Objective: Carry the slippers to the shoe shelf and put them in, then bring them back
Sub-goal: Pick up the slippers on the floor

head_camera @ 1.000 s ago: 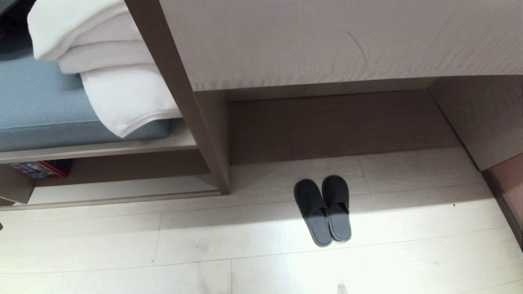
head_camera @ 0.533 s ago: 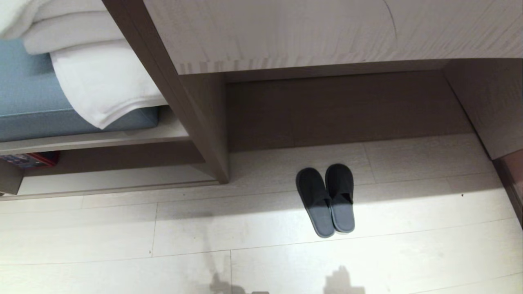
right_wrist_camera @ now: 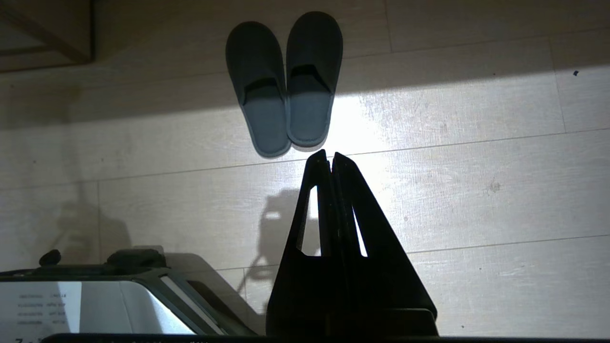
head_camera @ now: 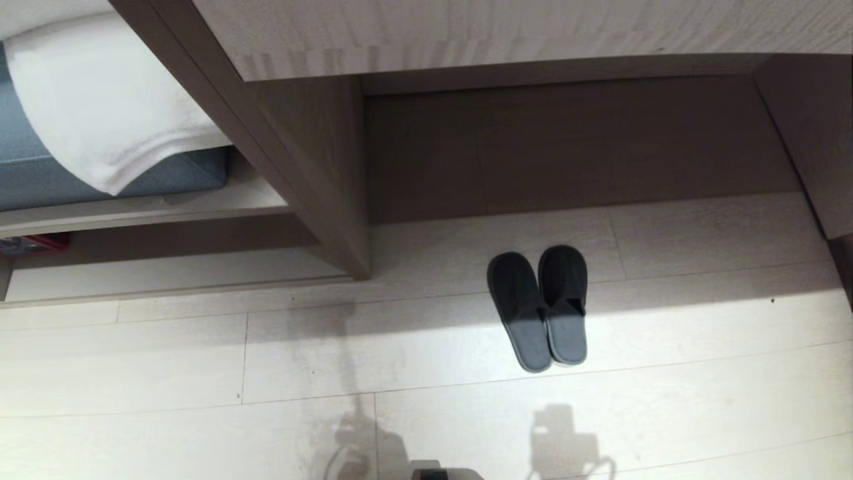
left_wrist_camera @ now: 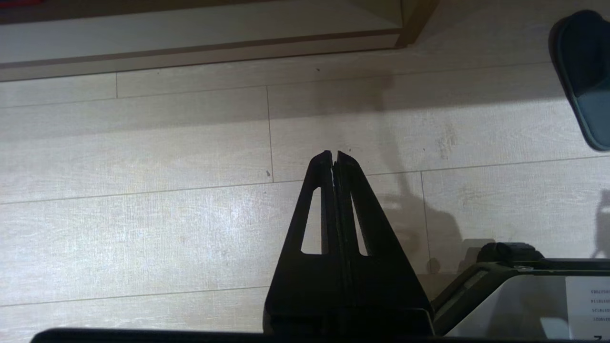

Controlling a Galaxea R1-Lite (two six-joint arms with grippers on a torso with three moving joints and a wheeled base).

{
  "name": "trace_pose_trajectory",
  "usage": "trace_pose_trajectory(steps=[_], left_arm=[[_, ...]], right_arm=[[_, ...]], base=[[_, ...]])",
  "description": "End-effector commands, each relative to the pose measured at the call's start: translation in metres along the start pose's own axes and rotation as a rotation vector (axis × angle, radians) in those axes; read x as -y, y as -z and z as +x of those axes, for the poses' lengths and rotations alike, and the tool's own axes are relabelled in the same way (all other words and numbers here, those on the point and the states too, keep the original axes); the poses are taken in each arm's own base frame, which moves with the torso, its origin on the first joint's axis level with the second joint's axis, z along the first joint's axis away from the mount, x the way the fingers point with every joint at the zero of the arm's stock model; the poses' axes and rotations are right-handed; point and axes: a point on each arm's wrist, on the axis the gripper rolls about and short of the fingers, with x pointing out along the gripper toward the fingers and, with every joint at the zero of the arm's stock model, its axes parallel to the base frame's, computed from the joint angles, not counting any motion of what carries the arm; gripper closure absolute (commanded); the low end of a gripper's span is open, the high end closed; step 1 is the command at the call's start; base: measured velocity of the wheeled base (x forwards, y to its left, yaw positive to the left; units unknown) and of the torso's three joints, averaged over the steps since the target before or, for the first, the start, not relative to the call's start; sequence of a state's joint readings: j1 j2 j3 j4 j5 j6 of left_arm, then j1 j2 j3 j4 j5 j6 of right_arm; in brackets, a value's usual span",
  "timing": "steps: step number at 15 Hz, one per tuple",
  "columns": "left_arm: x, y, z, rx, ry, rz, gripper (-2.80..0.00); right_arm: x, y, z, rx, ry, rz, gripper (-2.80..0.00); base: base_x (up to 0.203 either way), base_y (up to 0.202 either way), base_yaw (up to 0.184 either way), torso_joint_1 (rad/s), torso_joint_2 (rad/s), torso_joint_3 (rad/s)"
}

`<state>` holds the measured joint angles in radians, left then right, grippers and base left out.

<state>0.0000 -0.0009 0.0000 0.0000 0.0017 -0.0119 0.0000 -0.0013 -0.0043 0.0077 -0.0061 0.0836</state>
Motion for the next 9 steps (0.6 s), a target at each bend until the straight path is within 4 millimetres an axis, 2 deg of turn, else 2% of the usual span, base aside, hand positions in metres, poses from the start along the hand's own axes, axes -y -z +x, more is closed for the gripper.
trace_pose_trajectory(steps=[1,9], left_arm=[[0.0,0.0,0.0001,-0.001,0.0,0.0,0.0],[0.0,0.0,0.0001,-0.001,-0.001,0.0,0.0]], right_arm=[[0.0,0.0,0.0001,-0.001,0.0,0.001,0.0],[0.0,0.0003,0.0002,-0.002,0.001,-0.001,0.0]], base=[[0.0,0.0,0.0,-0.006,0.0,-0.199],[0.0,0.0,0.0,0.003,0.0,-0.194]])
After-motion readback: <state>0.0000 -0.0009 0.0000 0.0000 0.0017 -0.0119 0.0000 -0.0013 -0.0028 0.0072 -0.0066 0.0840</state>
